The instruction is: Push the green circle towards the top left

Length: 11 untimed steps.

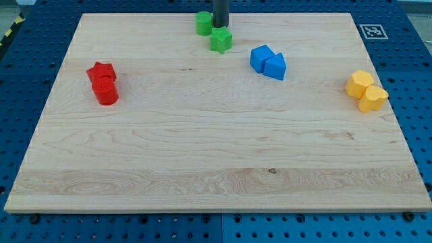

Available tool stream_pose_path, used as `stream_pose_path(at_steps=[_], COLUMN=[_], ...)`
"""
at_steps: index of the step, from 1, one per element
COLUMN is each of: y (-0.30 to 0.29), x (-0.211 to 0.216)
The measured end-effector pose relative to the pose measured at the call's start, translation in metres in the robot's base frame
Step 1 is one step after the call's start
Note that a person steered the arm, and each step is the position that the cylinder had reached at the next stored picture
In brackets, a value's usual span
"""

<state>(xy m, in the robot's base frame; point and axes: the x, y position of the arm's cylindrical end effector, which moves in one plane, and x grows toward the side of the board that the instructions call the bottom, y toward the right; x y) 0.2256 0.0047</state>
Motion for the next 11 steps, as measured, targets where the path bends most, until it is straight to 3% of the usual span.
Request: stream_pose_path(at_steps=[2, 3, 9, 10, 11], y=[-0.035, -0.012, -0.149, -0.142, -0.091], x=[0.001, 0.012, 0.012, 0.012, 0.005])
